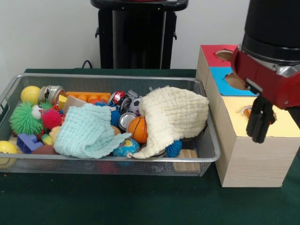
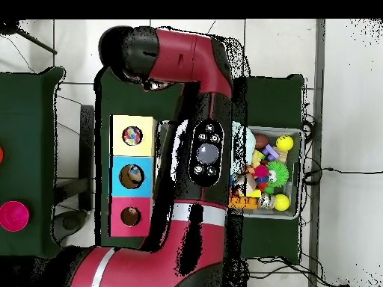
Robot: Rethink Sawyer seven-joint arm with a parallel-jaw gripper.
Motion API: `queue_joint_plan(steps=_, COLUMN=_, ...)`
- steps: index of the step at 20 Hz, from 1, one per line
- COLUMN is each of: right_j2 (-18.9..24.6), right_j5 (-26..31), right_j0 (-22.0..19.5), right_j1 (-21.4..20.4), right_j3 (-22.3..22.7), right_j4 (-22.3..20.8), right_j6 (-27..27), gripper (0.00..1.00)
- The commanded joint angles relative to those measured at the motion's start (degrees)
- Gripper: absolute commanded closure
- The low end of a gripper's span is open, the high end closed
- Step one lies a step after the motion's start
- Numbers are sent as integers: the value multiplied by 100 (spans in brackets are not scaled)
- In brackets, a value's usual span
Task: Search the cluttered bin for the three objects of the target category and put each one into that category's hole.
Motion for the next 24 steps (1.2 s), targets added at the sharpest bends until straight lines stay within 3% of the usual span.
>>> queue_joint_plan(steps=1, right_j2=471, right_j5=-148, right_j0=-24, right_j1=-208, right_j3=1504, right_j4=-270, right_j6=-661, gripper=100)
queue_joint_plan(steps=24, right_j2=300, right_j5=-89, right_j0=290, right_j1=-549, right_j3=1997, right_j4=-330, right_j6=-17, gripper=100)
